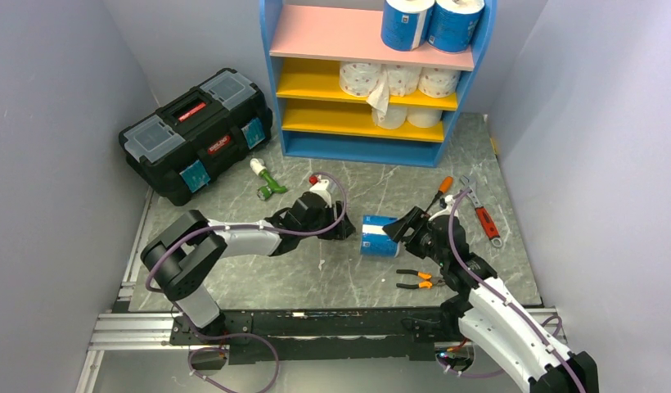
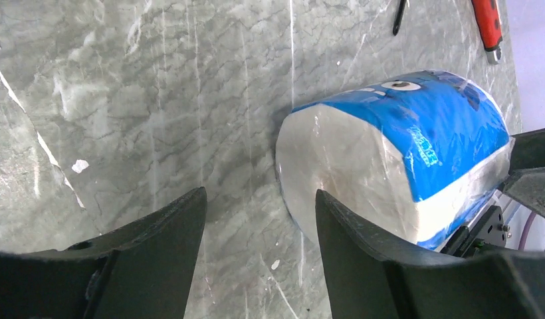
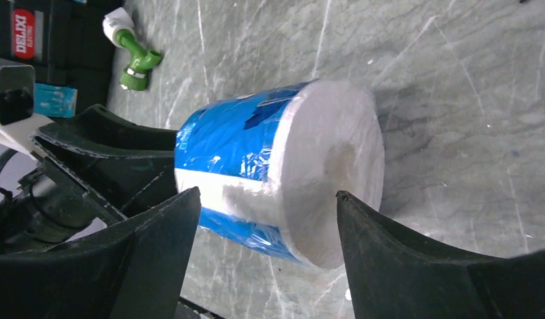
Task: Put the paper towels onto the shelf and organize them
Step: Move the paper towel to the center of the board, then pick up the paper towel from the center of the board.
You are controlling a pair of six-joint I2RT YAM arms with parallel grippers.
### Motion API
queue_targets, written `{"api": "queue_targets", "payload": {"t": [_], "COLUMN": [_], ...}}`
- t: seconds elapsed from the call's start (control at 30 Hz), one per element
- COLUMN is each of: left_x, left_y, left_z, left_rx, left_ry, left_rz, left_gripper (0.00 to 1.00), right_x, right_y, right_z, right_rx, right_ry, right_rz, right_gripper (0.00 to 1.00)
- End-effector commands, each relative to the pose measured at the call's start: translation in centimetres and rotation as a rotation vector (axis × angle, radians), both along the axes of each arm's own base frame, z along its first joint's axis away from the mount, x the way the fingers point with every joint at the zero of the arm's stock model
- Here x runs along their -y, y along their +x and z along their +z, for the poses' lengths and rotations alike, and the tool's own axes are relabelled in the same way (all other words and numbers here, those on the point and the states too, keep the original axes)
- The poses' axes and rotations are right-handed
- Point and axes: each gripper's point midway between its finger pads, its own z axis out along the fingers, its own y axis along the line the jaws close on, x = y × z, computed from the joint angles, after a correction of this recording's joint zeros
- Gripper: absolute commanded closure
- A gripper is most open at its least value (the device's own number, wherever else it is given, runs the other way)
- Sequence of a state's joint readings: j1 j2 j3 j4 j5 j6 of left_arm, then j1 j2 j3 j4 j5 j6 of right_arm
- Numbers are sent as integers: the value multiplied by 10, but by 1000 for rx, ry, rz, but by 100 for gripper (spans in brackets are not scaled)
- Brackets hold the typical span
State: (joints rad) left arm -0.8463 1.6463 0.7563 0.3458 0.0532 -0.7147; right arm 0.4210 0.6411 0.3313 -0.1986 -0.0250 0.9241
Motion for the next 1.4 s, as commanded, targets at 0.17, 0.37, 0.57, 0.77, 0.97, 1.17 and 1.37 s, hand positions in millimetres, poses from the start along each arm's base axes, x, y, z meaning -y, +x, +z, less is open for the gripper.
{"api": "queue_targets", "payload": {"t": [0.17,0.37,0.57,0.77,0.97,1.17,1.37], "left_x": [-7,-13,-13,-2,7,15,20], "left_y": [5,-3,-14,-18,-21,-25,-29], "left_z": [24,29,35,37,35,31,27], "left_rx": [52,54,54,37,32,27,19], "left_ry": [-23,-19,-54,-106,-108,-102,-106], "left_rz": [30,17,-23,-58,-78,-98,-113], "left_gripper": [33,33,33,34,34,34,34], "right_x": [5,2,5,-8,-19,-24,-31], "right_y": [4,10,12,9,4,0,-4], "right_z": [16,19,26,20,19,18,22], "right_rx": [43,114,211,198,181,175,182], "right_ry": [-36,-19,93,149,207,261,320], "right_rz": [-4,64,143,229,290,307,339], "right_gripper": [14,12,12,14,18,28,32]}}
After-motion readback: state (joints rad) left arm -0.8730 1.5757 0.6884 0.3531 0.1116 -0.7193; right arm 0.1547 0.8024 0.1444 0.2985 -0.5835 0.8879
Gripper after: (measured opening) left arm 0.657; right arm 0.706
